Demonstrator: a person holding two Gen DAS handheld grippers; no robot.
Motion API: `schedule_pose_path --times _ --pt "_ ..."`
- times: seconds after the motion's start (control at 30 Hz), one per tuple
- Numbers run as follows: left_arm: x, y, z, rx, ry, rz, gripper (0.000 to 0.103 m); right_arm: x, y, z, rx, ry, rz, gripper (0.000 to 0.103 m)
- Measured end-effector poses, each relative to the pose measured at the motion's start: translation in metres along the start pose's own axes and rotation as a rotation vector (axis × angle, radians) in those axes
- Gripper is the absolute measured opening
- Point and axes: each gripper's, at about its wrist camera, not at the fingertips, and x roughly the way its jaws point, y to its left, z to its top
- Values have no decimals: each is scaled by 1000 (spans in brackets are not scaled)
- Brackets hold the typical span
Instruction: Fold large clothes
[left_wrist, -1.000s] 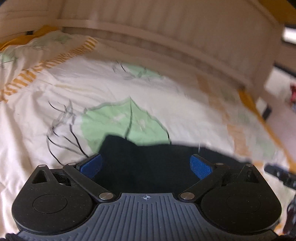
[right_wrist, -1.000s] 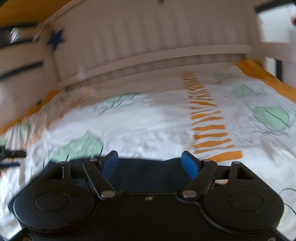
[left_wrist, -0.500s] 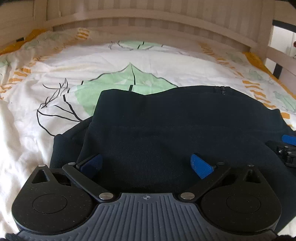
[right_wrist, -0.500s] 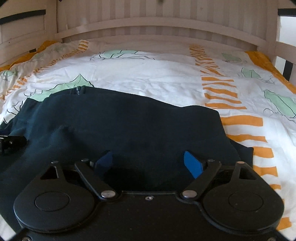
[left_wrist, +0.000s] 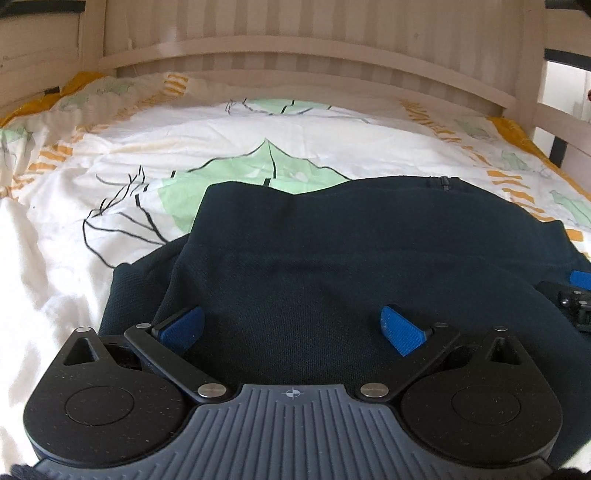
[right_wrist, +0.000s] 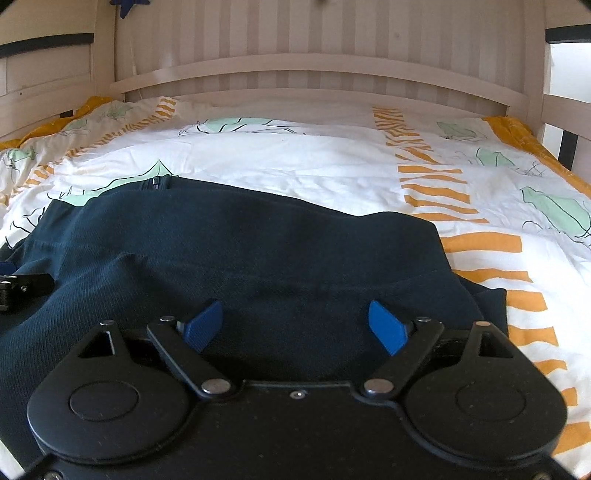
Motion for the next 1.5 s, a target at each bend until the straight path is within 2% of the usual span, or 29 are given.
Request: schedule_pose_path --times 0.2,0.4,0.53,0.6,0.7,0.77,0.87,0.97,1.03,1.13,1.37,1.5 --pt "-33 19 -8 -8 54 -71 103 -25 -3 0 -2 18 1 98" --pt "-61 32 -21 15 88 -81 103 -66 -30 -20 76 35 56 98" --pt "-76 51 -23 -93 84 -92 103 -95 -50 -28 136 30 76 98" --pt "-78 64 -23 -169 88 -105 103 -104 -63 -27 195 30 82 99" --pt "-84 78 -22 -253 66 -85 103 -110 -82 -25 298 34 72 99" --pt "-81 86 -18 -288 71 -107 103 -109 -95 -26 353 41 85 99" --pt "-67 93 -19 -321 135 -158 103 -97 -110 -31 429 80 161 99" --pt "-47 93 -20 -313 196 -179 103 -80 -116 -40 492 141 240 99" --pt "-40 91 -19 -296 192 -190 103 -69 -115 -45 498 167 260 101" --pt "-31 92 -16 -302 196 -214 103 -63 -109 -47 475 153 292 103" --pt "-5 85 1 -285 202 -259 103 -43 -117 -44 566 119 393 103" --pt "9 79 8 -293 196 -284 102 -31 -113 -39 551 102 416 103"
